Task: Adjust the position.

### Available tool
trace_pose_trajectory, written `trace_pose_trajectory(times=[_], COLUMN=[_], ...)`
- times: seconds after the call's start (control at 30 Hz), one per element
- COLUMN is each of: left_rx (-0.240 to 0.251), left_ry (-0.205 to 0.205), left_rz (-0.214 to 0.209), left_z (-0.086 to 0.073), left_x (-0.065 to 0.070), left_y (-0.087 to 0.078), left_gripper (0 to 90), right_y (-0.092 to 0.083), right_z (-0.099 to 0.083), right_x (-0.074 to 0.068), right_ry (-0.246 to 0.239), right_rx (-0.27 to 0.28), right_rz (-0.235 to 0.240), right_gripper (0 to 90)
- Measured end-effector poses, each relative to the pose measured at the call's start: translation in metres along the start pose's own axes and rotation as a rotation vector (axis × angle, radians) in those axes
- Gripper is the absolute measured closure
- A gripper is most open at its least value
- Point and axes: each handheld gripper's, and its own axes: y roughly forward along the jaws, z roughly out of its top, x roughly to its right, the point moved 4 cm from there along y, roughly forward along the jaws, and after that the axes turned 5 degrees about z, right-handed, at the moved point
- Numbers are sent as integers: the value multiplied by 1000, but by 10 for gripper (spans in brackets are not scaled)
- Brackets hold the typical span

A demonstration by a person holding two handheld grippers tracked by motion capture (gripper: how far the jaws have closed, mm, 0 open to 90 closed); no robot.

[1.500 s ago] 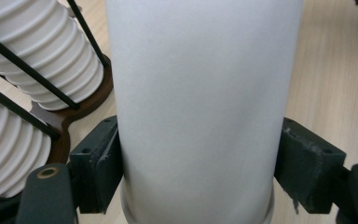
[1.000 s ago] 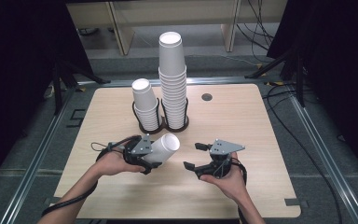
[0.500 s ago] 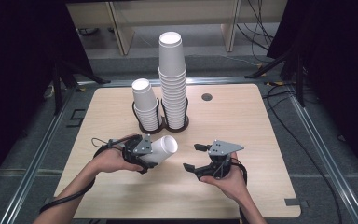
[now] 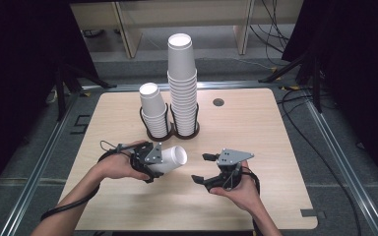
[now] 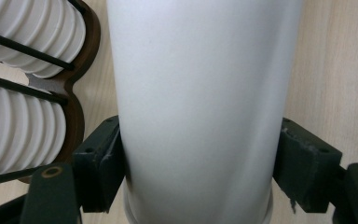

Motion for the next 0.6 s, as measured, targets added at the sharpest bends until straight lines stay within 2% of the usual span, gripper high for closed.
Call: trace_pose_trajectory(times=[0.1,0.13,0.17,0.2,0.27,0.33,0.4,0.43,0.47,0.6], left_rx=[-22,-31,-33,-38,-54,-82,-83,-82,-81,-101], left_ry=[32,45,47,50,56,62,68,71,73,92], left_rz=[-5,-2,-4,-12,-16,-31,-31,-29,-28,-32], left_z=[0,0,1,1,1,0,1,1,2,1], left_x=[1,1,1,2,2,2,2,1,1,1], left_y=[-1,-1,-1,-1,-1,-2,-3,-3,-4,-5], left_gripper=[248,248,249,249,249,249,250,249,250,249], right_y=[1,1,2,2,2,4,5,7,6,9], right_z=[1,0,1,1,2,2,3,3,4,4], right_x=[0,-1,-1,-1,-3,-3,-3,-4,-3,-3], right_ry=[-15,9,-4,-16,-2,-13,-20,-13,-22,-21], right_rx=[-4,-11,-6,-11,-25,-24,-27,-24,-34,-36], right_rz=[4,7,21,10,21,23,30,58,33,40], right_gripper=[156,156,156,156,160,163,163,163,163,163])
